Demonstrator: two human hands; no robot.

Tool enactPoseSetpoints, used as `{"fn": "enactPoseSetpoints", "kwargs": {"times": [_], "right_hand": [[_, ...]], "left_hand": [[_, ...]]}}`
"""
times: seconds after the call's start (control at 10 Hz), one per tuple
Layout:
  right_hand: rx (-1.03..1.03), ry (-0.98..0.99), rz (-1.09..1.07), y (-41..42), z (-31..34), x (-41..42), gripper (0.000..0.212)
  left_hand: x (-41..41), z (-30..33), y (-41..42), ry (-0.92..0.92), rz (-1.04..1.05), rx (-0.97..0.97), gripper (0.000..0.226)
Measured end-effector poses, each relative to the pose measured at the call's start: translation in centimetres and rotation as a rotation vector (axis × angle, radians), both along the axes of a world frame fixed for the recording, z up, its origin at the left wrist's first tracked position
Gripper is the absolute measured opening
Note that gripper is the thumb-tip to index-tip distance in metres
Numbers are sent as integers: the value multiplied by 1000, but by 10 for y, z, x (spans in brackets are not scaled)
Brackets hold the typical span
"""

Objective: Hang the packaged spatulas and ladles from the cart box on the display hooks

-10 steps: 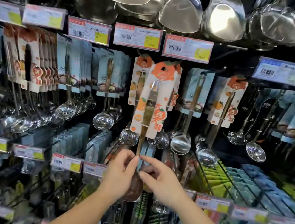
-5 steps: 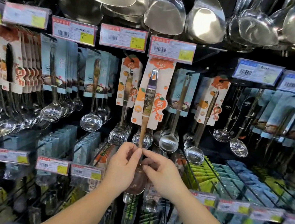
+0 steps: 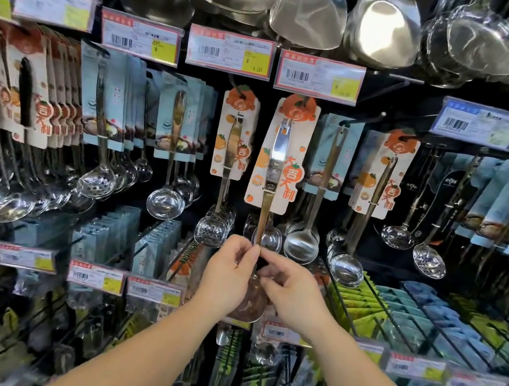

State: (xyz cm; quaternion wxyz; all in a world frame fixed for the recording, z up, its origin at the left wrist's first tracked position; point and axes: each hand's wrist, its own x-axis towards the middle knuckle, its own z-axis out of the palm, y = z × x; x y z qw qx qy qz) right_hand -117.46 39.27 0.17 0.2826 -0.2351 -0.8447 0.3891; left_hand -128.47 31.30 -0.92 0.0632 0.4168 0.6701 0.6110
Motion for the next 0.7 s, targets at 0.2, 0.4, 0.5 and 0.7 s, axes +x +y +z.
{"fn": "enactPoseSetpoints", "kwargs": {"times": [0.2, 0.4, 0.5, 0.7], "right_hand": [[-12, -34, -23, 14, -1, -13, 60], [-33, -92, -55, 29, 2, -38, 70], [-72, -126, -72, 33, 0, -45, 75], [-102, -134, -100, 27, -5, -35, 70]], "left_hand": [[-11, 0, 22, -25, 13, -49, 18], [-36, 17, 55, 13, 77, -250, 21], [-40, 16, 65, -52, 50, -345, 28], [-48, -8, 50, -111, -11, -434, 39]]}}
